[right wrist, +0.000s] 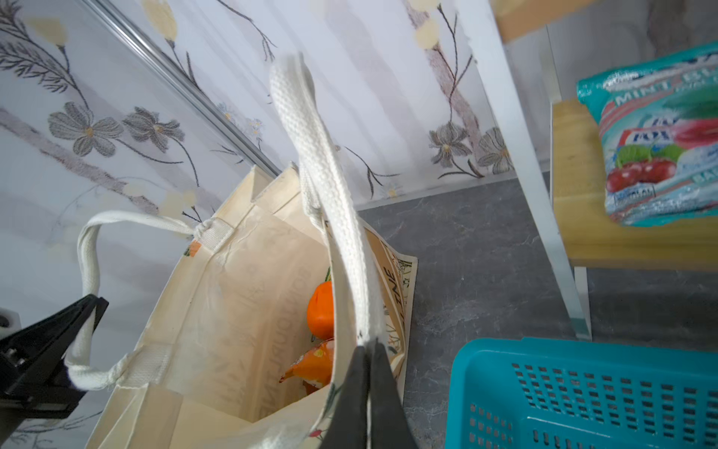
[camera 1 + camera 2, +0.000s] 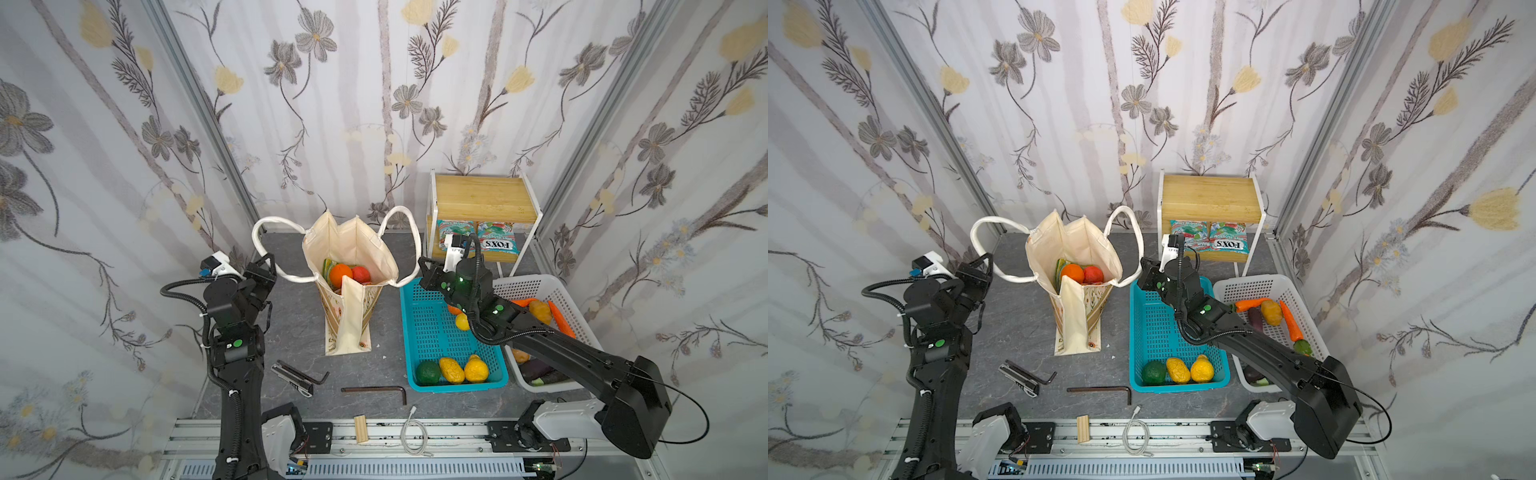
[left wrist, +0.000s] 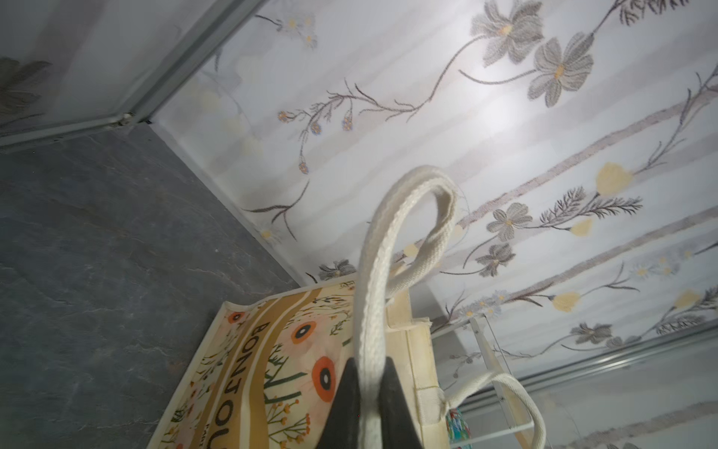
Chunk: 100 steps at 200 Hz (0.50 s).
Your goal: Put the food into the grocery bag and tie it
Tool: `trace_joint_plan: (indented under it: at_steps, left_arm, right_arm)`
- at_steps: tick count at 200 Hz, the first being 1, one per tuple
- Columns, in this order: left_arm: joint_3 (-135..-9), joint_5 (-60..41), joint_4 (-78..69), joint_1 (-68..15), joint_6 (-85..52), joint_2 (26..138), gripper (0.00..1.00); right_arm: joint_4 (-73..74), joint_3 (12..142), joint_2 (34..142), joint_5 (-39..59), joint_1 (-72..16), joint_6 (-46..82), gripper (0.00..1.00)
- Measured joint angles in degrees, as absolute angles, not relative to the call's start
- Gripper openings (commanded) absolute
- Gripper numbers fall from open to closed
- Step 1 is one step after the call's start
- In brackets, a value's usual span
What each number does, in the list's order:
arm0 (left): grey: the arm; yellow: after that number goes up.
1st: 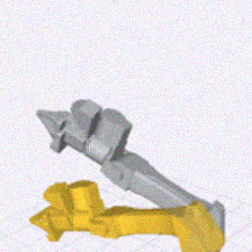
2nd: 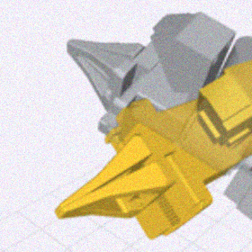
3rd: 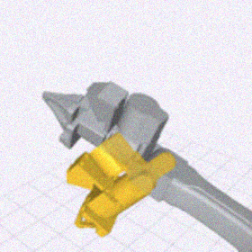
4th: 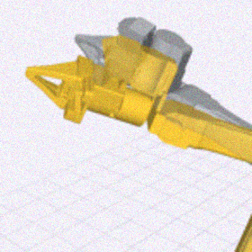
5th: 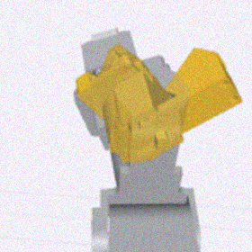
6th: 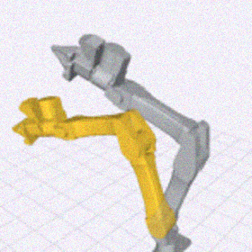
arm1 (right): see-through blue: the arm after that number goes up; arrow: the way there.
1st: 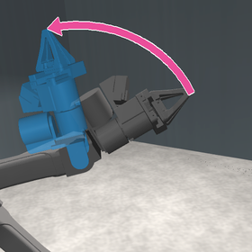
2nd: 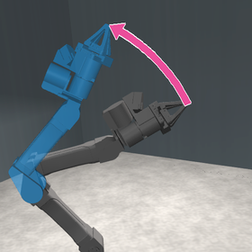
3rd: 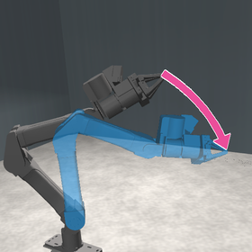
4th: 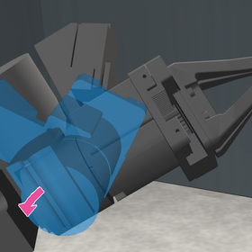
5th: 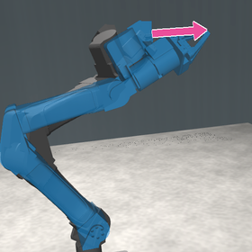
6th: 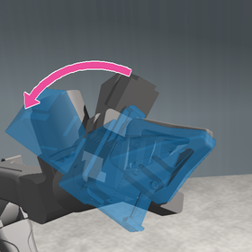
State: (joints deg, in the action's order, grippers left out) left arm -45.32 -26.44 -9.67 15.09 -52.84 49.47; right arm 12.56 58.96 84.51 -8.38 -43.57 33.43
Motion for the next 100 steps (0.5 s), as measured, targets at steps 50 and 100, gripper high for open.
trace_joint_plan:
  at_steps: [50, 100]
  left_arm:
    - [-51.55, -24.16, -10.55, 3.07, -51.07, 53.63, 0.0]
    - [-55.18, -23.62, -10.48, -5.78, -48.36, 60.99, 0.16]
  right_arm:
    - [9.96, 71.85, 91.48, -5.02, -47.9, 16.16, 0.0]
    - [6.22, 76.01, 97.49, -0.32, -51.31, 8.91, 0.0]
